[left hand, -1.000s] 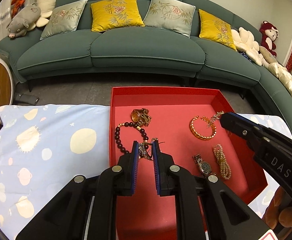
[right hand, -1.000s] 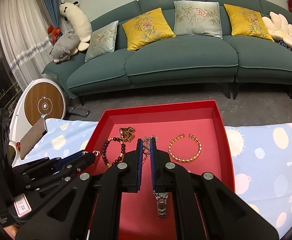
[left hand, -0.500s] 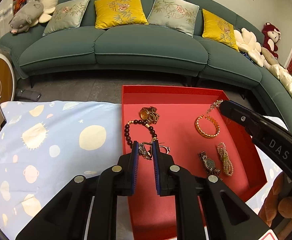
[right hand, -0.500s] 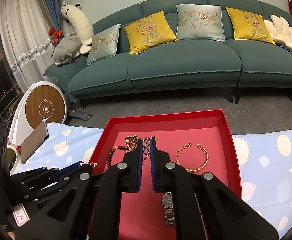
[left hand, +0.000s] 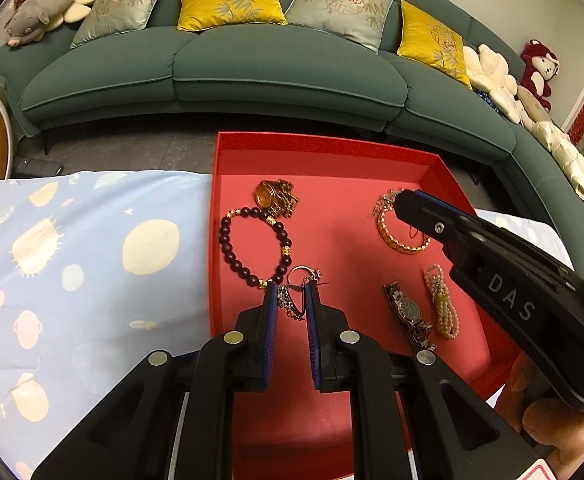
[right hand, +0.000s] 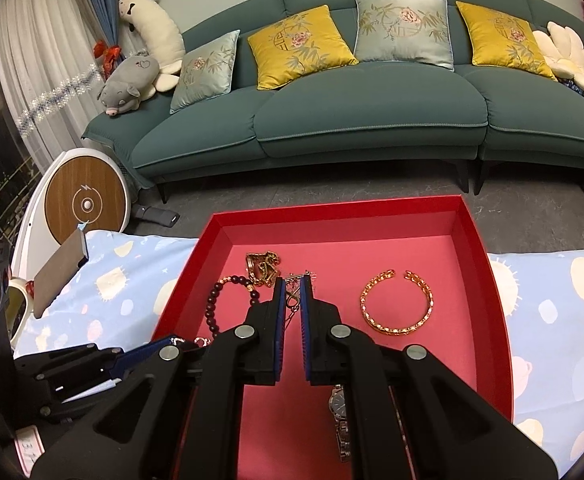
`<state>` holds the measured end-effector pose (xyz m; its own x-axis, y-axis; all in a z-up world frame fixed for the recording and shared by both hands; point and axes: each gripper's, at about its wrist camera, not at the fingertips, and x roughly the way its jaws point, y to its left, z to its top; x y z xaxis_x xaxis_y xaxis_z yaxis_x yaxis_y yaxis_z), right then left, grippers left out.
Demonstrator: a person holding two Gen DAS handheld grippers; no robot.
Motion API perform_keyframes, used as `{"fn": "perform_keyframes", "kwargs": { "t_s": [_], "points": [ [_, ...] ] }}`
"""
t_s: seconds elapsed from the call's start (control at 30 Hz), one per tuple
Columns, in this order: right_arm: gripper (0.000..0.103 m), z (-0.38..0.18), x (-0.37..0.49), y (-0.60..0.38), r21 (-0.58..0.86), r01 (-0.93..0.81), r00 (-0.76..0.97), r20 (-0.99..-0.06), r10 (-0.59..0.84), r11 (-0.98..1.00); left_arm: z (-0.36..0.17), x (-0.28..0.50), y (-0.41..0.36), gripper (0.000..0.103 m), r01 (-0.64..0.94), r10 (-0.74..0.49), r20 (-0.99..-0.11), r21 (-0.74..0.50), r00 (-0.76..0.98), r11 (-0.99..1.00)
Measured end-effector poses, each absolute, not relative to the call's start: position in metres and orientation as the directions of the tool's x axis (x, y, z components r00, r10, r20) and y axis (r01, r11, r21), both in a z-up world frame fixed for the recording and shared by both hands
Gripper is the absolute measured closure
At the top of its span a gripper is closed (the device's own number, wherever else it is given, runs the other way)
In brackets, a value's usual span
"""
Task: Organize jewelry
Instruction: 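Carry both earrings into the red box and open both tools, then withdraw both tools from the box toward the gold hoop earrings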
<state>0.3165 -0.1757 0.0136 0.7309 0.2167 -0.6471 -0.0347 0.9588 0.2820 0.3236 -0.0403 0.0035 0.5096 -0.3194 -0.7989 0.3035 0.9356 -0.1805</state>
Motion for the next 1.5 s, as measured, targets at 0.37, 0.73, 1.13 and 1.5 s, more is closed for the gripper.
{"fn": "perform_keyframes", "kwargs": {
  "t_s": [0.37,0.73,1.13,1.5],
  "points": [
    [0.095,0.001,0.323,-0.183,0.312,-0.014,0.733,-0.643,0.222,0.950,-0.006,0.333,-0.040,0.090,0.245,-0.335,-0.818,-0.245,0.468,0.938],
    [0.092,0.027,0.309,-0.188,0.324,-0.015,0.767,-0.603,0.219,0.946,0.037,0.321,-0.032,0.084,0.203,-0.294,-0.757,-0.215,0.583,0.955],
    [0.092,0.099,0.229,-0.193,0.236,0.019,0.783,-0.608,0.132,0.972,0.100,0.252,-0.029,0.084,0.194,-0.191,-0.713,-0.079,0.675,0.978],
    [0.079,0.084,0.116,-0.194,0.318,0.032,0.745,-0.640,0.190,0.947,0.073,0.156,0.002,0.071,0.218,-0.137,-0.741,0.013,0.658,0.976]
  ]
}}
